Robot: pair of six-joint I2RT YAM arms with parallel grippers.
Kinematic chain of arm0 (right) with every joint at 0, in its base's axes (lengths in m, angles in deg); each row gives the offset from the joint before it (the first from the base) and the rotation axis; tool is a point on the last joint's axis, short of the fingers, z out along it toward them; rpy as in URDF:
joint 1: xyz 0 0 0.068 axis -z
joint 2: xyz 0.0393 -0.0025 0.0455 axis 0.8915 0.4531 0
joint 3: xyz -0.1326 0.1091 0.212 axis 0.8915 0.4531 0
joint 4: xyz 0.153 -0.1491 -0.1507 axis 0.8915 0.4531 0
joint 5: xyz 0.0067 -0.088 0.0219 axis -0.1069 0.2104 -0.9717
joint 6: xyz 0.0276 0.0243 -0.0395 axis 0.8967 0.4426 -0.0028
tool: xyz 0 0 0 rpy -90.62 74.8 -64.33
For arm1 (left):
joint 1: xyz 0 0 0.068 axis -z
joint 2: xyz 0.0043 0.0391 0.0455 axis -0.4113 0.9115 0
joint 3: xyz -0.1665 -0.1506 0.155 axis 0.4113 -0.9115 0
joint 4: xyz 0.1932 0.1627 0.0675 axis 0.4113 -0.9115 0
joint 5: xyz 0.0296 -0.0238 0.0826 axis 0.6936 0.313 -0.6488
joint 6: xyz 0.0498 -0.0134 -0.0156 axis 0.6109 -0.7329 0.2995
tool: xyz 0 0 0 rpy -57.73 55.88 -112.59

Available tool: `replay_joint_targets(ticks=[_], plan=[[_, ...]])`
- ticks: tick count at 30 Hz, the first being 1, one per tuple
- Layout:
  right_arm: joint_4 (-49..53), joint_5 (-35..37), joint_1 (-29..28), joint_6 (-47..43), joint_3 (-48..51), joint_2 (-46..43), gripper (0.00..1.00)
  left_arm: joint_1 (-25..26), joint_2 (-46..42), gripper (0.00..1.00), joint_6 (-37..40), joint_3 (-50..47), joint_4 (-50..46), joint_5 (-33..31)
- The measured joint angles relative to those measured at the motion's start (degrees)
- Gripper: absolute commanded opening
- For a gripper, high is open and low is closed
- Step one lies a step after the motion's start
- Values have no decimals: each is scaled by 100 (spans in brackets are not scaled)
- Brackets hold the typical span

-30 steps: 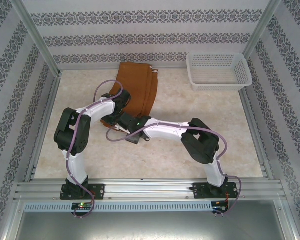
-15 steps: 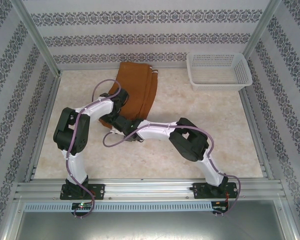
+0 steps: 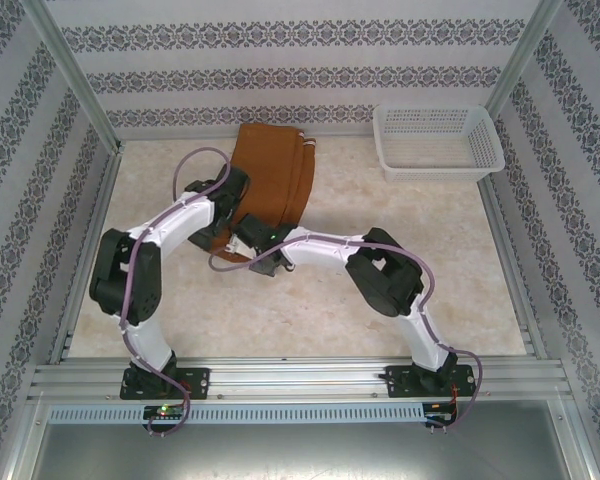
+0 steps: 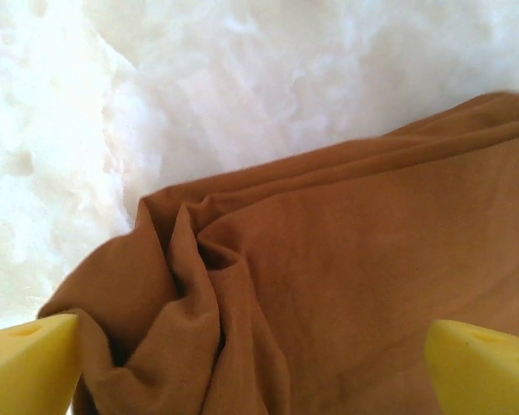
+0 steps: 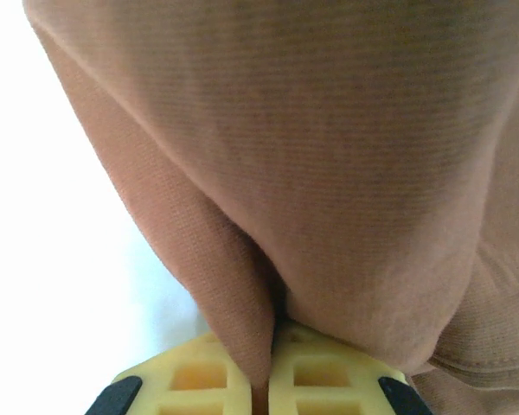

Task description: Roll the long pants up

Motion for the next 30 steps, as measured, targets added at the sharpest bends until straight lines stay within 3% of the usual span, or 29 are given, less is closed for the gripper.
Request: replay_joint_targets(ticks=[13,23,30], plan=[[1648,-2081,949,986,-1080,-13,0,-125,-940,100,13,-306,-24,107],[2433,-3335,1314,1394,-1958,487,0,505,-946,100,-162,-669,146,293],[2588,-3825,1351,1628,-2022,518,0,551,-848,100,-219,-669,284,269]])
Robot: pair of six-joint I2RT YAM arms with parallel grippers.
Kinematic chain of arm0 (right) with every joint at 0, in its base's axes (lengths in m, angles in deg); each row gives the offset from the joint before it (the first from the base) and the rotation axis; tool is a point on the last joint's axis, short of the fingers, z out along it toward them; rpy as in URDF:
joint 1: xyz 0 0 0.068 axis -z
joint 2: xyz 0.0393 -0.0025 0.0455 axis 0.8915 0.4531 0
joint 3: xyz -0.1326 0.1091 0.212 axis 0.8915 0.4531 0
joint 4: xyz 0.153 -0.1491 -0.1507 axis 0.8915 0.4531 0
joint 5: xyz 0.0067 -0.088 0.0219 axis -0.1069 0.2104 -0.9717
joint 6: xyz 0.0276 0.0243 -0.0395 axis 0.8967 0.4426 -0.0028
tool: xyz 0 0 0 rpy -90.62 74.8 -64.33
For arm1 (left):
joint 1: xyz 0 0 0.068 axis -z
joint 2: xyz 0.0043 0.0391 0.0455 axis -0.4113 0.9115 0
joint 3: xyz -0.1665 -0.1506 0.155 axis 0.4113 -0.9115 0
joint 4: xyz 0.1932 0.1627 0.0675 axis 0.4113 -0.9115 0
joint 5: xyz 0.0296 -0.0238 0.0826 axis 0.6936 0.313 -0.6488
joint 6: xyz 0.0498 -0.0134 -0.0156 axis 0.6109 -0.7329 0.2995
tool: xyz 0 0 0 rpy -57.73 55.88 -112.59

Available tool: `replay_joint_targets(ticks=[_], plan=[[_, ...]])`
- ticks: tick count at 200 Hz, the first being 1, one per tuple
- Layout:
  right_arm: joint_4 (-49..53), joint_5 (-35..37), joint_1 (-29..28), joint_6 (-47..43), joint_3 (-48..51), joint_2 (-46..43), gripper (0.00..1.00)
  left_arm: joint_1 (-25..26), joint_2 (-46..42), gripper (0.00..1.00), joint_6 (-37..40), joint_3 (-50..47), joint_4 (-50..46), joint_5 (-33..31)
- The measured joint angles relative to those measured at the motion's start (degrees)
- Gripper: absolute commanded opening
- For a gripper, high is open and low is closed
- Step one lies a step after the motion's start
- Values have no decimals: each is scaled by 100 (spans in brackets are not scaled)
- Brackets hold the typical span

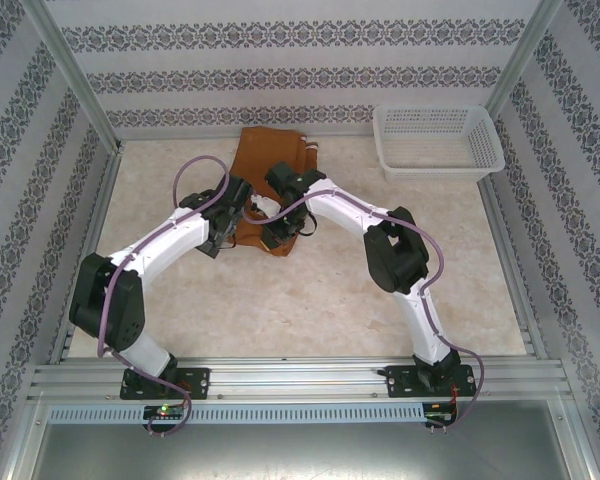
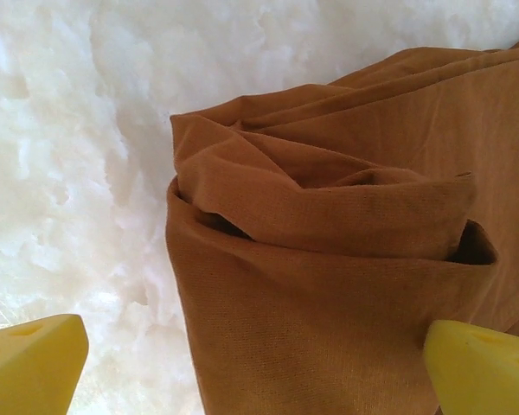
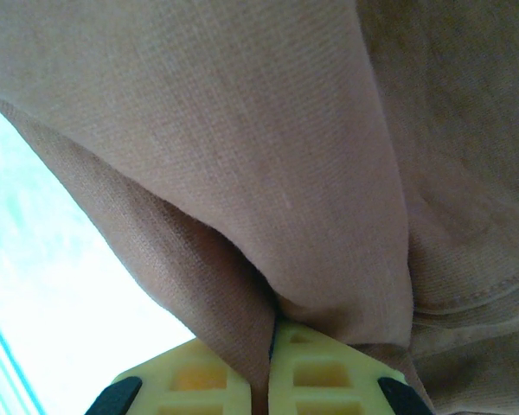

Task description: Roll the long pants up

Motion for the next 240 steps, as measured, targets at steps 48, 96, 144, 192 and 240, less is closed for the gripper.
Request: replay_joint_targets(ticks=[48,96,144,192,240], plan=[[83,-361,87,280,-4,0,0,7,380,100,-155,-195,549,-157],[273,-791,219,575,-103,35,0,66,669,100,-286,-262,964,-214],[310,-1034,308,887,-107,46,0,74,1088,0,-118,-42,1130,-376],[258,-809,369,984,52,17,71,90,1329,0,46,149,1034,-374],[-245,1161,92,634,1808,-1362,78,61,1379,0,70,157,933,-315]])
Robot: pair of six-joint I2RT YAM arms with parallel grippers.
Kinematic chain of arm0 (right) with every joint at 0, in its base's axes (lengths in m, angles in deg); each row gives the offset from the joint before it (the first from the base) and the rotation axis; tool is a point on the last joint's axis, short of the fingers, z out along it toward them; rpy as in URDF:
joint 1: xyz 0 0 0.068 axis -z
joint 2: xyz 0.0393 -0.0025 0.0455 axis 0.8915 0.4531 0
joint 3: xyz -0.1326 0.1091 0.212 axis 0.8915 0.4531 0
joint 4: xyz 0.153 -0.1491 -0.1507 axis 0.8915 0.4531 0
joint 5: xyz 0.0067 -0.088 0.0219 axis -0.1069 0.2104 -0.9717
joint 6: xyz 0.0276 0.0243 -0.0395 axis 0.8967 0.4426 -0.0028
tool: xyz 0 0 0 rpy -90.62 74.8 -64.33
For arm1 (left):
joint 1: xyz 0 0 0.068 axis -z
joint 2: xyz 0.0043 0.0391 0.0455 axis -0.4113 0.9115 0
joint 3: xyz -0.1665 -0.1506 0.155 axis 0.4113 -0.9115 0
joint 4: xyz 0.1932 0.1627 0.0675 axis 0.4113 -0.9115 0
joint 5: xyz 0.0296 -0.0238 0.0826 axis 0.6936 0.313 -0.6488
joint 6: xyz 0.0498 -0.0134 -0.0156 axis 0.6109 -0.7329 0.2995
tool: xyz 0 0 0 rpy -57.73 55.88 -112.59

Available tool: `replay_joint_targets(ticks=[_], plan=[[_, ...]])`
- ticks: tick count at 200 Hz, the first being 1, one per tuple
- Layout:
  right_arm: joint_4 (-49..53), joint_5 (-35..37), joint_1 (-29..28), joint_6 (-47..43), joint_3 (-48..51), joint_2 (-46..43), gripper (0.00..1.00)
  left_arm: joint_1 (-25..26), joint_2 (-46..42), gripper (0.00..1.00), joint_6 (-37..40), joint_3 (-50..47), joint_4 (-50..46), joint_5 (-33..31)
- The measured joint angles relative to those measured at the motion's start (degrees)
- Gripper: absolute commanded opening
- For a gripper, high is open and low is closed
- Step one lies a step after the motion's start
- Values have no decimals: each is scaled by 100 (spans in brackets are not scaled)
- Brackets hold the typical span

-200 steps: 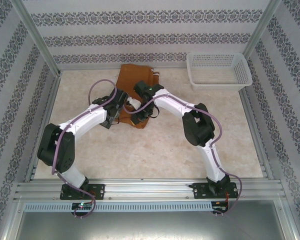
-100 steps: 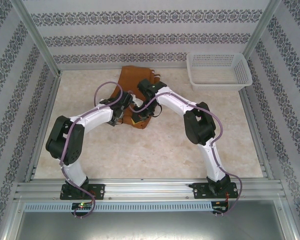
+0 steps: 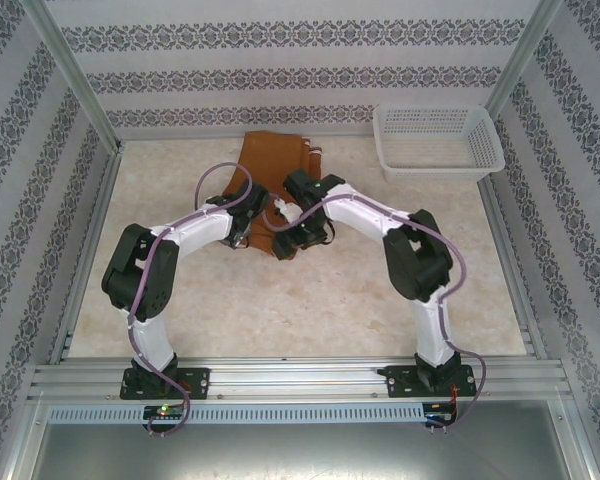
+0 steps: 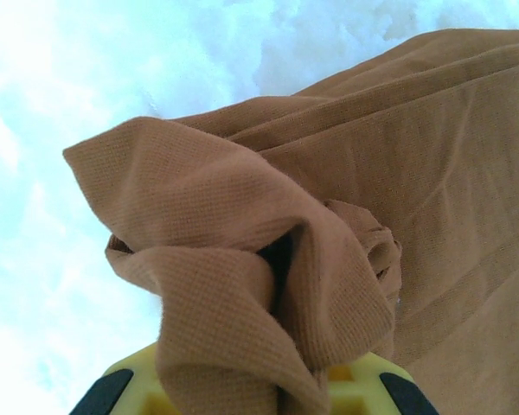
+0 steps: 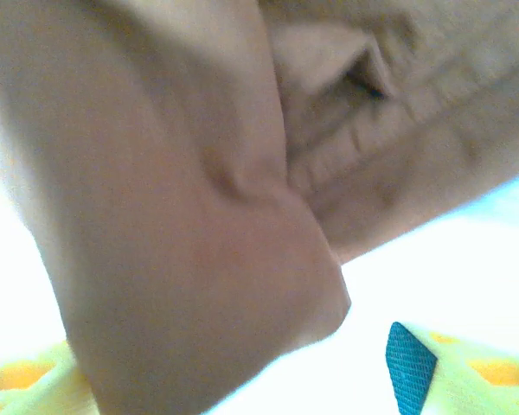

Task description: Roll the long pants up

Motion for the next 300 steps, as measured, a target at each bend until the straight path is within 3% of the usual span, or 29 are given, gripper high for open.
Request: replay_joint_targets(ticks=[41,78,122,175,192,205,210,211,212,213,216,217,276,292,300], plan=[[-1145,2409,-1207,-857,1231,-1604,80,-31,55,0,22,0,-44,72],[-2184,4151,-2234,-1921,1554,-1410,80,-46,57,0,44,2,-44,142],[-3440,5392,-2339,-3008,2033,-505,81,-107,68,0,133,39,-59,271],[-5239,6319,-2332,-4389,2068,354,78,-144,52,0,216,48,-59,380],[-6026,6511,-2269,-4964,2070,533,68,-173,33,0,286,42,-22,393],[-6382,6526,-2203,-5300,2070,619,51,-256,11,0,299,17,70,415],[-6489,6524,-2181,-5403,2068,638,36,-280,-7,0,302,11,101,420],[-6505,6520,-2179,-5418,2068,640,31,-282,-9,0,302,7,107,420],[-6522,6518,-2175,-5429,2065,645,20,-286,-11,0,299,-2,127,420],[-6522,6511,-2170,-5434,2063,647,20,-289,-13,0,299,-7,133,422],[-6529,6498,-2159,-5445,2059,647,1,-297,-33,0,299,-24,168,424],[-6533,6481,-2157,-5462,2057,647,0,-297,-35,0,299,-28,175,422],[-5528,5821,-2006,-4872,1781,450,0,-358,-186,0,302,-105,415,529],[-5106,5606,-1941,-4422,1753,238,0,-358,-251,11,297,-109,354,667],[-4883,5451,-1888,-4203,1735,111,0,-358,-289,22,297,-109,317,778]])
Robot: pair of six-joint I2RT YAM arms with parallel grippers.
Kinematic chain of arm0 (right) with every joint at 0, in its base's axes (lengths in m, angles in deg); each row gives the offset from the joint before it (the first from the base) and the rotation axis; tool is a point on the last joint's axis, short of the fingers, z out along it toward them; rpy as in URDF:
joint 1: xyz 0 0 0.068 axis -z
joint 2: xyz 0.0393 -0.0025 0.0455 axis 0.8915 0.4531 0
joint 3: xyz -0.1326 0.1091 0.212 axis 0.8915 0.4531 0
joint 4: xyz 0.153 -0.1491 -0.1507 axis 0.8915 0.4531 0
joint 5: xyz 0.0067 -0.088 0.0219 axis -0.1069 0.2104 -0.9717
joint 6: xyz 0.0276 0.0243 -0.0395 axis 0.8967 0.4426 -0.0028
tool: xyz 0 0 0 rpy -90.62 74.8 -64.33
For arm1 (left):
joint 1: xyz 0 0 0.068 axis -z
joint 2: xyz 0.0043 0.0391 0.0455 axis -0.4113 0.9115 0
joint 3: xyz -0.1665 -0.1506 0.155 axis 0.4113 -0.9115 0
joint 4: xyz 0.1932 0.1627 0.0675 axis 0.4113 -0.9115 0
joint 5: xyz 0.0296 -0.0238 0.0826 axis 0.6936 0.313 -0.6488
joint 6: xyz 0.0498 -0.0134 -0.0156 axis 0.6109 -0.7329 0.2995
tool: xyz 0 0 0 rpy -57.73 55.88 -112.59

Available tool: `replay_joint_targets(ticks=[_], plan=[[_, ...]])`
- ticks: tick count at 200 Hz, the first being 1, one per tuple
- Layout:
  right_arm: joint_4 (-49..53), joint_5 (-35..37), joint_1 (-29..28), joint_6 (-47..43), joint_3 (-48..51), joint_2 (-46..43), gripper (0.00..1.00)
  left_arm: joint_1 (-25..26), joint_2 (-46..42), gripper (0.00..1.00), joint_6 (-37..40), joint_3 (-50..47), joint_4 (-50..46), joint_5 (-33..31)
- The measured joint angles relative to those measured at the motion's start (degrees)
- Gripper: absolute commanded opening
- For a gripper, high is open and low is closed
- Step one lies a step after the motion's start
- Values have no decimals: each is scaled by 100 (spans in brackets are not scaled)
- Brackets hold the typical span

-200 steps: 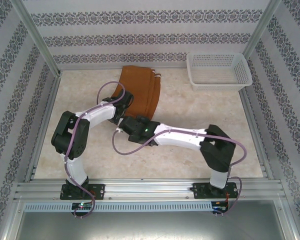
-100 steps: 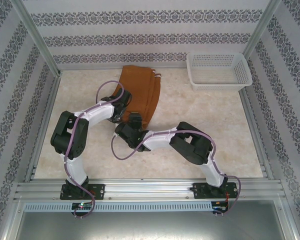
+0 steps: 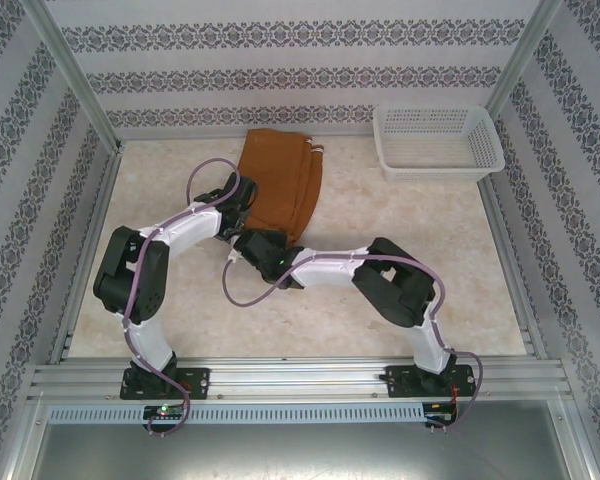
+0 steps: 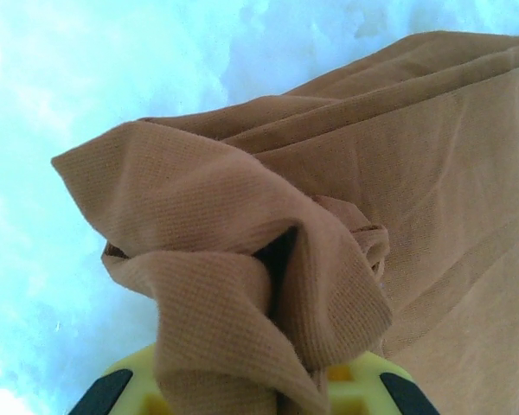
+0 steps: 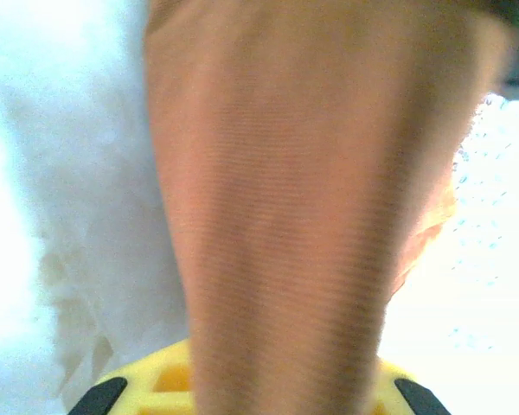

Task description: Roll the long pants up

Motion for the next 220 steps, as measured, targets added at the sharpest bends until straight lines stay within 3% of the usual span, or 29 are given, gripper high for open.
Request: replay_joint_targets(ticks=[11,23,33,76,132,220], plan=[[299,-203,66,238,-2,-160,0,0,-59,49,4,33,-28,120],[619,-372,111,562,-2,-295,0,-7,-118,85,24,79,-85,179],[852,-479,157,833,-2,-407,0,-28,-140,99,26,133,-157,175],[1827,-1005,448,1729,-103,-850,0,-367,-142,100,96,415,-468,22],[3049,-2306,1069,2656,-1005,-831,0,-457,-170,100,144,466,-527,162],[4529,-4881,1880,3556,-2955,824,0,-116,-765,100,-24,-33,-485,352]])
